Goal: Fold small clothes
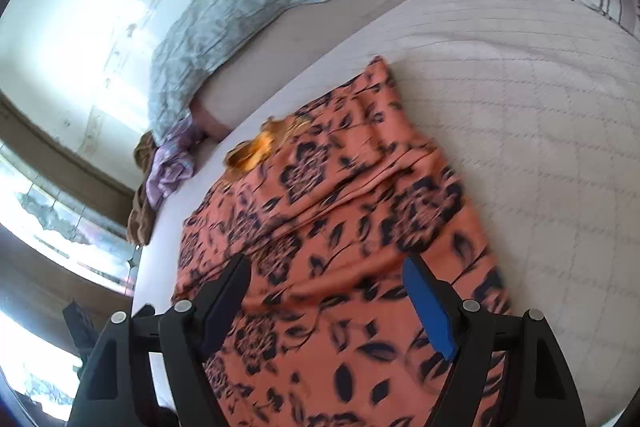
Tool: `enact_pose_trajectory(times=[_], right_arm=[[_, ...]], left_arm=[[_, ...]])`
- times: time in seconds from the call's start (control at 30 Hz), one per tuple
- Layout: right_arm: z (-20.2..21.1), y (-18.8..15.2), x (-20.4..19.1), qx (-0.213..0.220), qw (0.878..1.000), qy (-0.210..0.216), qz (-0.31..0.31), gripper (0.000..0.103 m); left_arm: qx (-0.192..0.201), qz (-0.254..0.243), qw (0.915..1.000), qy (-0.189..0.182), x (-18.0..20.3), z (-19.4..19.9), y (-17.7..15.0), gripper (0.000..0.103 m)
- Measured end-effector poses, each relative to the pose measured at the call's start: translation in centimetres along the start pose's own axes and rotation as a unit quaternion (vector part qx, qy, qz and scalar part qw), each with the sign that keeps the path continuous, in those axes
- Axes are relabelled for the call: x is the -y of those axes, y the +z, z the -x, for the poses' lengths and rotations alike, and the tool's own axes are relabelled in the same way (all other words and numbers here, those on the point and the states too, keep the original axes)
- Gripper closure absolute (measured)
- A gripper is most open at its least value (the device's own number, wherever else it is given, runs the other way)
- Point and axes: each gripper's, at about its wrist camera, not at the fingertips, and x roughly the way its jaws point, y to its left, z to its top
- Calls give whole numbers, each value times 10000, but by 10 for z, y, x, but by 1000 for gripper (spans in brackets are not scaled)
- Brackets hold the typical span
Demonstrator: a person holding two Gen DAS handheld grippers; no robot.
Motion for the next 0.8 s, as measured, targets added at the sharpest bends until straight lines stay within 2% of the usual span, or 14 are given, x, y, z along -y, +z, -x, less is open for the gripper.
enact_pose_trajectory(times=[0.13, 0.3, 0.47, 0.5, 0.57, 0.6, 0.67, 0.7, 0.73, 0.8], right_arm=[[-18, 31, 14, 4, 9998, -50, -198, 22], [-63, 69, 13, -239, 9994, -247, -90, 22], [-111, 82, 12, -605, 9951, -773, 71, 22], [-114, 84, 8, -587, 9943, -880, 146, 26], [-117, 86, -5, -685, 9898, -1170, 443, 73], [-119, 86, -9, -779, 9861, -1348, 573, 89], [-119, 87, -17, -823, 9804, -1573, 856, 91], [-114, 87, -24, -708, 9777, -1689, 1025, 92], [-107, 88, -30, -563, 9760, -1765, 1148, 100], [-89, 86, -38, -204, 9709, -1979, 1334, 100]], left_arm=[[-53, 44, 9999, 105, -8, -20, 14, 25], [-43, 30, 9996, 271, -18, -39, 27, 25], [-55, 173, 9995, 254, -30, -48, 33, 25], [-50, 180, 9995, 248, -31, -49, 33, 25], [-1, 186, 9996, 213, -33, -48, 34, 25], [10, 178, 9996, 217, -34, -48, 34, 25], [14, 210, 9996, 207, -36, -48, 35, 25], [43, 233, 9995, 217, -38, -46, 36, 25], [86, 242, 9994, 241, -39, -45, 37, 25], [173, 288, 9992, 237, -43, -42, 40, 25]])
